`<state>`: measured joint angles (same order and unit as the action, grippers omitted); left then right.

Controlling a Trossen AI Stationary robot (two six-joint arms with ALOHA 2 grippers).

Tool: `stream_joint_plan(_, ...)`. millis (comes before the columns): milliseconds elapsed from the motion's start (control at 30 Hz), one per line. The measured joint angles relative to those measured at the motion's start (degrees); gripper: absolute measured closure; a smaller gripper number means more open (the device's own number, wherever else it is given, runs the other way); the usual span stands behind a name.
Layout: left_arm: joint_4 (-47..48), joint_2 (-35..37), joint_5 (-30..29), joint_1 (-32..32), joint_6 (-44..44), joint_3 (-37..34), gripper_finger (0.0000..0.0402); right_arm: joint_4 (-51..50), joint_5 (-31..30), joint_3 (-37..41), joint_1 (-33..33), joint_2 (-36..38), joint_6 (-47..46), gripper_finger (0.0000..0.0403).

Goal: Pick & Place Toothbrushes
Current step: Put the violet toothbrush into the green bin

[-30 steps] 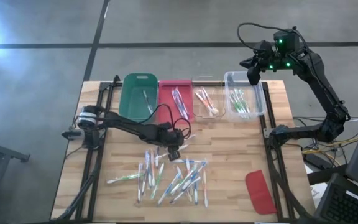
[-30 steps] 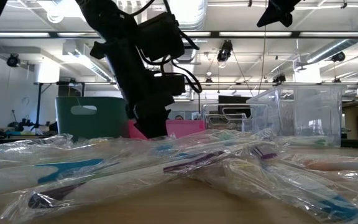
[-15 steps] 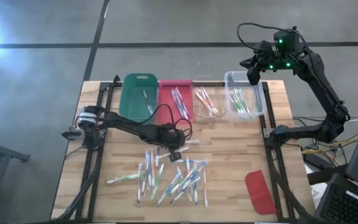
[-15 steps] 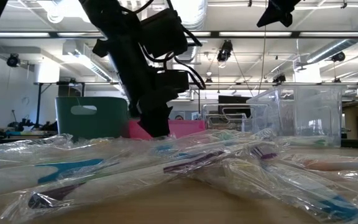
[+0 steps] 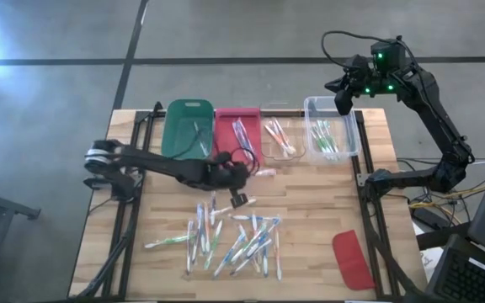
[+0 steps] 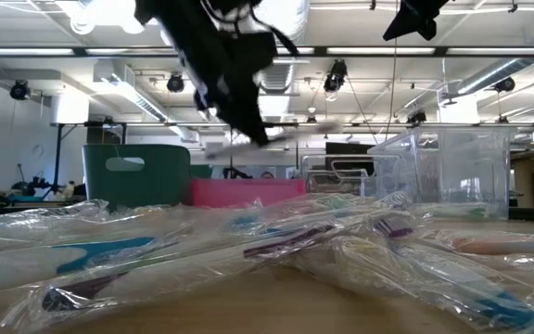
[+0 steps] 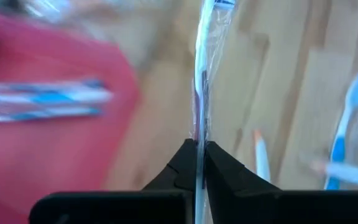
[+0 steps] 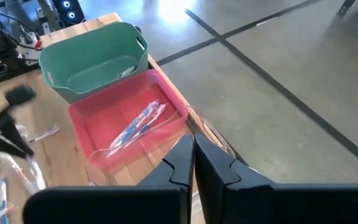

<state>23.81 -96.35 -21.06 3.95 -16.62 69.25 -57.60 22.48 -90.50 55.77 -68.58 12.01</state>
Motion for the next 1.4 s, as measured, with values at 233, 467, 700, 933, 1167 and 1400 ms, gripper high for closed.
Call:
stream_joint_plan(233,0.0,11.3,-8.9,-0.5,4.5,-0.1,0.0385,0.0,0.0,0.0,0.0,0.0,0.0,0.0394)
stream_joint_plan(467,0.2,20.9,-15.8,-2.3,11.3,-0.1,0.0385,0.0,-0.1,0.0,0.0,0.0,0.0,0.0394)
stream_joint_plan(700,0.0,27.2,-18.8,-7.2,16.7,-0.1,0.0384,0.0,-0.1,0.0,0.0,0.0,0.0,0.0394)
stream_joint_plan(933,0.4,29.6,-19.5,-13.1,18.5,-0.2,0.0383,0.0,-0.1,0.0,0.0,0.0,0.0,0.0394)
stream_joint_plan(1167,1.7,28.9,-20.7,-19.1,13.5,-0.2,0.0383,0.0,-0.1,0.0,0.0,0.0,0.0,0.0394)
stream_joint_plan(1400,6.4,28.8,-22.4,-24.3,16.9,-0.2,0.0383,0.0,0.0,0.0,0.0,0.0,0.0,0.0394)
